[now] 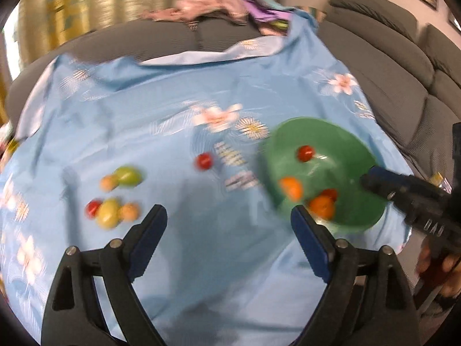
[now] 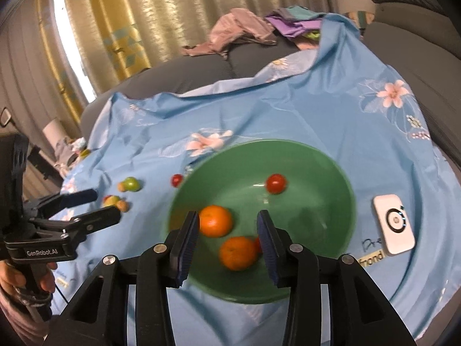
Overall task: Organize fruits
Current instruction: 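Lower the tomatoes into the green bowl and open both tools, then move both open tools back toward the remaining fruit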
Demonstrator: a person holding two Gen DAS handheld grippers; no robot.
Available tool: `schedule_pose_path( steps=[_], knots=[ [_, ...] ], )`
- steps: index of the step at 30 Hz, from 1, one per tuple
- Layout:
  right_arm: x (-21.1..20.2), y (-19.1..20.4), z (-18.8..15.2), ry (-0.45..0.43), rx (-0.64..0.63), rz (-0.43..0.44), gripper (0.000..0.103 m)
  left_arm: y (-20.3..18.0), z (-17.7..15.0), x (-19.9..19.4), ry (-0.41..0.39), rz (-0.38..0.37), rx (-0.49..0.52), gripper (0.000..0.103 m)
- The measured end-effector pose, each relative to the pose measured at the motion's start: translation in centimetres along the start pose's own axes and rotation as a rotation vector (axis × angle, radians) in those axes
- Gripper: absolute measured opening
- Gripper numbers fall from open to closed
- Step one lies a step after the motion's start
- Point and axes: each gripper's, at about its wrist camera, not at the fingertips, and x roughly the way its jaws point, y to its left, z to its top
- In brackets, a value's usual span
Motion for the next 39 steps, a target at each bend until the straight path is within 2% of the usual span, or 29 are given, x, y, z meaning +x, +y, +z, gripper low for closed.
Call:
schedule_pose_path(
  steps=[3,7,10,16,31,39],
  knots=[
    [0.1,1.6,-0.1,0.011,-0.029,0.041,0.042,3.5,-2.5,-1.6,0.004,0.066,-0.078,0.088],
    [0.7,4.0,-0.4,0.036,-0.069,0.078,0.042,7.2,-5.6,-3.0,0.022,0.108,-0.18,0.088],
    [1.5,6.3,-0.5,0.065,-0.109,0.119,0.042,8.5,-6.9,-3.4,0.03,0.118,-0.214,0.088],
    [3.2,9.6,-1.3,0.123,-0.179,0.149,0.042,10.7,-9.5,-3.5,0.054,0.11,-0.277,0.088],
    [8.9,14.2,-2.1,0.266,-0.251,0.213,0.042,13.6,-10.2,-3.2,0.036,0.058,-0.315,0.087],
    [10.7,13.4,0.0,0.242,-0.218,0.138,0.042,14.9,-8.5,-2.5,0.007,0.063,-0.291,0.087]
  ],
)
